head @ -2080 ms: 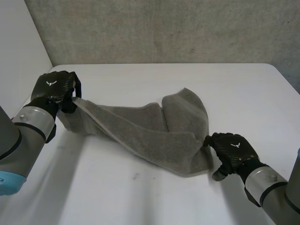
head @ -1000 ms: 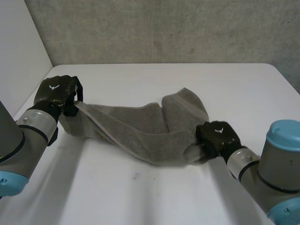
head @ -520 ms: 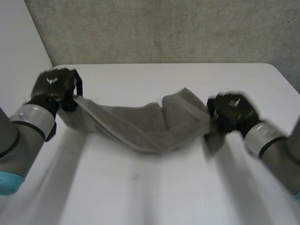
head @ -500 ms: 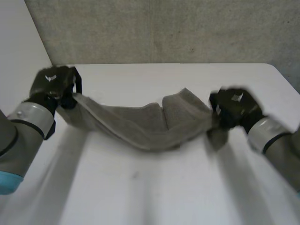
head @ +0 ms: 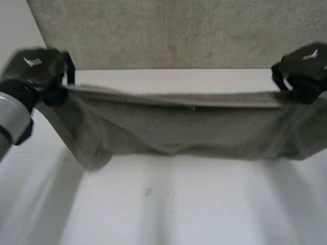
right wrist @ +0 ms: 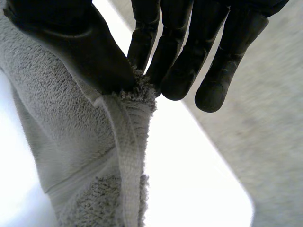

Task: Fold the towel.

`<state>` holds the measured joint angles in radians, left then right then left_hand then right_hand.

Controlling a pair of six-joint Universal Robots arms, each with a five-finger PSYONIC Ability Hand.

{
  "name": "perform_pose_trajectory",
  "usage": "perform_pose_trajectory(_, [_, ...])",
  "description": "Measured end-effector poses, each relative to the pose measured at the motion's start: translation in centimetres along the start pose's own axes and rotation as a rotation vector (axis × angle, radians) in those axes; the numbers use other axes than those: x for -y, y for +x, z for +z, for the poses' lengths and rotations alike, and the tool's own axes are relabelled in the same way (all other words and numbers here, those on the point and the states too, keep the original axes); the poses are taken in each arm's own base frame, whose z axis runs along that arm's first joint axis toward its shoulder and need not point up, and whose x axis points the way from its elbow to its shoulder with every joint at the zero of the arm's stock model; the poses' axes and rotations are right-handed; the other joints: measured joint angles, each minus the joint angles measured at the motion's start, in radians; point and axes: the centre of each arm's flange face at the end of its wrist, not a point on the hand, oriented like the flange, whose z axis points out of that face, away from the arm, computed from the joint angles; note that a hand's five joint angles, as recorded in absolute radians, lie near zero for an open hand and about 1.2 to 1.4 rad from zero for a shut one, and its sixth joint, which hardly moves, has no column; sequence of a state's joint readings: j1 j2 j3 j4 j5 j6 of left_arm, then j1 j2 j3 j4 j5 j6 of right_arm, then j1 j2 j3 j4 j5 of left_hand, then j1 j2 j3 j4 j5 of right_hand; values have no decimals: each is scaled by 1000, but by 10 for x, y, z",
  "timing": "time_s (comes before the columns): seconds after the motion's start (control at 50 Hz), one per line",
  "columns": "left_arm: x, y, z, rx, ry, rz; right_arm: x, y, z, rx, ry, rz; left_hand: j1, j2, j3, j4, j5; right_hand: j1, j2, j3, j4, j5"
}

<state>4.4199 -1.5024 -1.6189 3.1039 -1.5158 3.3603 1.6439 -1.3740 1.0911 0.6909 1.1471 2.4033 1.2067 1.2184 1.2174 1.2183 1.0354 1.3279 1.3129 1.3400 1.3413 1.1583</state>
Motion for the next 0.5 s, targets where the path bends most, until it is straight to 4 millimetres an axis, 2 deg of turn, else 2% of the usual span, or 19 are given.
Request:
perform_pose_trajectory(0.12, [-45,11,38,-40,-142,35,-17,-18,37,85,-76,-10,0,0,0,0,0,0,0,0,0,0])
perform_pose_trajectory(0.18, [-56,14,58,-49,-164,39,-17,-27,56,92,-79,-31,0,0,0,0,0,0,0,0,0,0])
perform_pose_trajectory(0.24, [-59,14,78,-48,-151,40,-11,-32,76,62,-54,-58,0,0,0,0,0,0,5,0,0,0])
perform_pose_trajectory(0.3, [-46,11,99,-31,-84,37,4,-23,94,-25,29,-81,0,0,0,0,0,1,13,0,0,0])
perform_pose_trajectory(0.36, [-21,4,119,-2,25,32,27,-6,108,-151,161,-91,0,0,1,0,0,1,13,0,0,0])
perform_pose_trajectory(0.38, [-7,1,127,14,87,27,39,3,111,-207,229,-91,0,0,1,0,1,1,13,0,0,0])
perform_pose_trajectory(0.44, [25,-9,135,55,230,6,66,23,110,-322,381,-83,0,0,1,0,0,1,13,0,0,0])
perform_pose_trajectory(0.5, [56,-19,135,95,364,-28,92,40,98,-406,522,-74,0,0,1,0,0,1,13,0,0,0])
